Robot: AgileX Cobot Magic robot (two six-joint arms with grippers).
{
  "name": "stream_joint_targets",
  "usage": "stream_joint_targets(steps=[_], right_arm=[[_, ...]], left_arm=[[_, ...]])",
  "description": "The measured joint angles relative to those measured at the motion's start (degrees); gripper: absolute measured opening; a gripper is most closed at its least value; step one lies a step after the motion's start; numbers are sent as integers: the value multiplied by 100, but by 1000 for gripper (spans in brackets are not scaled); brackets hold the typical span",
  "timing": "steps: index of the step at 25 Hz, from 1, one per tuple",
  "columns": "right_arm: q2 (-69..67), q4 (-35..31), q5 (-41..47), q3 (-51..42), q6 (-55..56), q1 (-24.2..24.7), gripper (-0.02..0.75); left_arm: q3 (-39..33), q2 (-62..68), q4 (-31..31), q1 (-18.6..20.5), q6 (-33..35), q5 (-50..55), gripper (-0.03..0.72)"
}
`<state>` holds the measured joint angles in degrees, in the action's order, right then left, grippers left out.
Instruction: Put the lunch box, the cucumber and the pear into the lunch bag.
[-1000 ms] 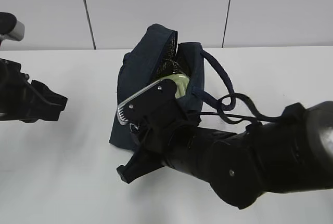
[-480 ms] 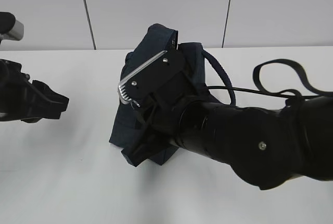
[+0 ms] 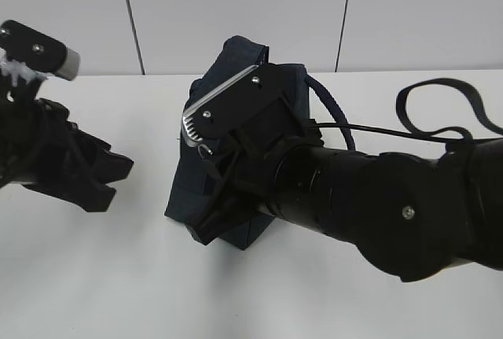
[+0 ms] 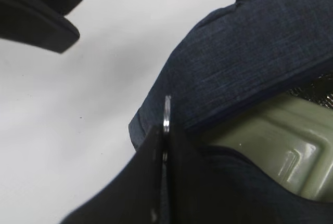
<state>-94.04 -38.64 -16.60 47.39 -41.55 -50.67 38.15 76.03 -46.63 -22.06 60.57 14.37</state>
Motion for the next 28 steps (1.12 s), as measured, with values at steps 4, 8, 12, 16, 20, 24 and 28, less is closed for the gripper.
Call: stream_joint_targets(steps=[4, 8, 12, 16, 20, 24, 28], right_arm=[[9, 0, 41, 0, 0, 0, 6], [9, 0, 89, 0, 0, 0, 6], [9, 0, 104, 0, 0, 0, 6], [9, 0, 112, 0, 0, 0, 6], [9, 0, 112, 0, 0, 0, 6], [9, 0, 112, 0, 0, 0, 6], [9, 0, 116, 0, 0, 0, 6]], left_arm=[[0, 455, -2149, -49, 2957, 517, 267], [0, 786, -4762, -49, 5771, 566, 268], [0, 976, -5360, -38, 6027, 704, 269], [0, 1256, -5360, -38, 6033, 1178, 269], [12, 1412, -5360, -38, 6034, 1246, 271], [159, 1412, -5360, -38, 6039, 1246, 269], [357, 1532, -5360, -38, 6039, 1259, 270]])
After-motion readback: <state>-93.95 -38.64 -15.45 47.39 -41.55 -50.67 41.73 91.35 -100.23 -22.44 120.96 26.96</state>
